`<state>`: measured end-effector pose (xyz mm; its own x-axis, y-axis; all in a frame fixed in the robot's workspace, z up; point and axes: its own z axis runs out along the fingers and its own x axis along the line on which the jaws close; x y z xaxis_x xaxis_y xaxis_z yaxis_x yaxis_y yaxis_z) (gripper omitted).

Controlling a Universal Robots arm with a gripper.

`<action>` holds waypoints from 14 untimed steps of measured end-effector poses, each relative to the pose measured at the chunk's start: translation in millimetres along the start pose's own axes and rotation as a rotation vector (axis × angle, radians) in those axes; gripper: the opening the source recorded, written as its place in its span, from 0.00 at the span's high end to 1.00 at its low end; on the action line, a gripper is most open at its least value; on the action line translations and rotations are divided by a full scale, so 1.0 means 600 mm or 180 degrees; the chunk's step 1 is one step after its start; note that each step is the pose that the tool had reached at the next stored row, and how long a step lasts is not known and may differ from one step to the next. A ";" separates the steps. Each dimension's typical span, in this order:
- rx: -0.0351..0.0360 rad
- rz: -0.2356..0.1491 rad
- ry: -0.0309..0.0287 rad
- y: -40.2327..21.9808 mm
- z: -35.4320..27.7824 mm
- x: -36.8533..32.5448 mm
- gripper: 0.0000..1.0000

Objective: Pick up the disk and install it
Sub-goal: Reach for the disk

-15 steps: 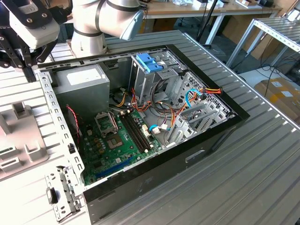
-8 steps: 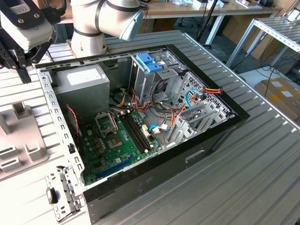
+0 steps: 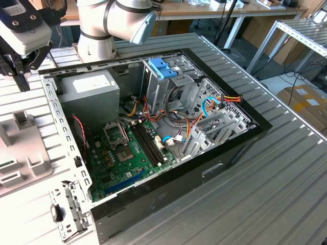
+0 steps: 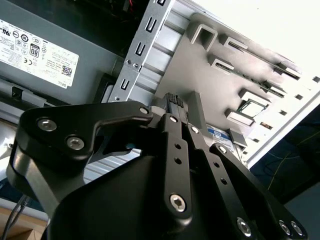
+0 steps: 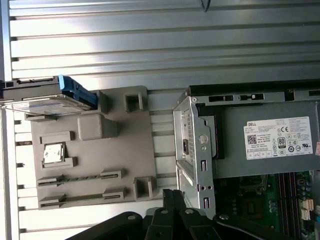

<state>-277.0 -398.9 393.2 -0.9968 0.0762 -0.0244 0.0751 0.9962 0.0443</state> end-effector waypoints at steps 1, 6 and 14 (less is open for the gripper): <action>0.0000 0.0000 0.0000 0.000 0.000 0.002 0.89; 0.0000 0.0000 0.0000 -0.001 0.000 0.009 0.89; 0.0000 0.0000 0.0000 -0.002 0.000 0.020 0.89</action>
<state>-289.0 -398.9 393.2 -0.9968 0.0762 -0.0244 0.0751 0.9962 0.0443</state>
